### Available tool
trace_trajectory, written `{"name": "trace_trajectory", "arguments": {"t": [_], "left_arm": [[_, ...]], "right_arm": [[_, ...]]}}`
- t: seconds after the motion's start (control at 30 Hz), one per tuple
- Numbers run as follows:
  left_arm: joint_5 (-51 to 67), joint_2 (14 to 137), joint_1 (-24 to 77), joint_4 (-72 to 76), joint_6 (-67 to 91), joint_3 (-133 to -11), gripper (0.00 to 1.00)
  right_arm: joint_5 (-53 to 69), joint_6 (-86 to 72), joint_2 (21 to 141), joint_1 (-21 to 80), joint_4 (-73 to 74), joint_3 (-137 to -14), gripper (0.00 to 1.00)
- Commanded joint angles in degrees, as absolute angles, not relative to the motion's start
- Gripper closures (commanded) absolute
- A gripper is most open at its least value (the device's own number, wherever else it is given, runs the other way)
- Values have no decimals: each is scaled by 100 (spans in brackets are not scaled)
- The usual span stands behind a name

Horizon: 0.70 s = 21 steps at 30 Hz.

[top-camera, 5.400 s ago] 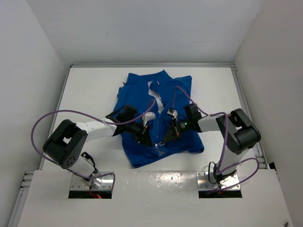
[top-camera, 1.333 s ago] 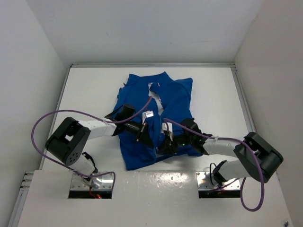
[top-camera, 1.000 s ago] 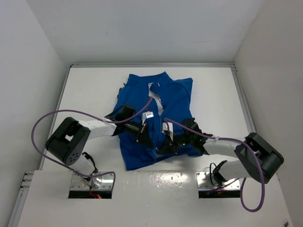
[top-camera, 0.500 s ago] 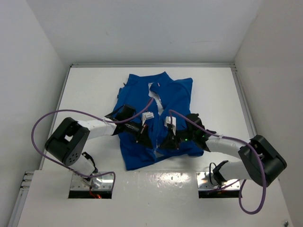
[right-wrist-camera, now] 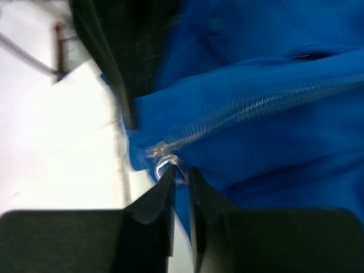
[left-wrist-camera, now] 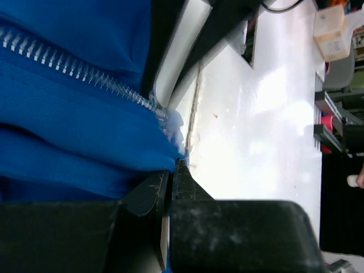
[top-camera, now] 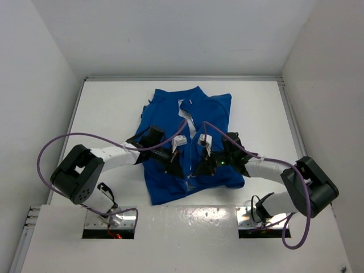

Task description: Zip up the jacket

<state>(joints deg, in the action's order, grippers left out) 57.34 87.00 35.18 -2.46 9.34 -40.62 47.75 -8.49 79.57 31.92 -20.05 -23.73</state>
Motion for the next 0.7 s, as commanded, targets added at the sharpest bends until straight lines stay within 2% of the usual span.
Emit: {"name": "trace_trajectory", "arguments": {"t": [0.0,0.03,0.13,0.3,0.43,0.47,0.5,0.57,0.67], "left_arm": [[5854,8499,3665,-729,765,-3929,97],[5854,8499,3665,-729,765,-3929,79],[5503,8333,3665,-677,966,-3929,62],[4352,7508,3437,-519,1107,-3850,52],[3911,7040,3437,-632,1020,-3797,51],[3911,7040,3376,-720,854,-3797,53],[4033,7040,3297,-843,783,-3849,58],[4279,7145,3243,-957,608,-3919,62],[4562,7093,3173,-958,545,-3920,65]], "right_arm": [[4254,-896,7901,2971,-2452,-2707,100],[4289,-905,7893,2979,-2452,-2707,100],[4543,-1019,7814,3041,-2487,-2611,100],[4693,-1195,7603,3278,-2435,-2347,100],[5025,-1204,7515,3454,-2356,-2249,100],[5193,-1030,7532,3437,-2199,-2259,84],[5238,-959,7506,3437,-2093,-2276,77],[5508,-470,7497,3402,-1541,-2355,64],[5949,-343,7515,3209,-1134,-2330,51]]}}
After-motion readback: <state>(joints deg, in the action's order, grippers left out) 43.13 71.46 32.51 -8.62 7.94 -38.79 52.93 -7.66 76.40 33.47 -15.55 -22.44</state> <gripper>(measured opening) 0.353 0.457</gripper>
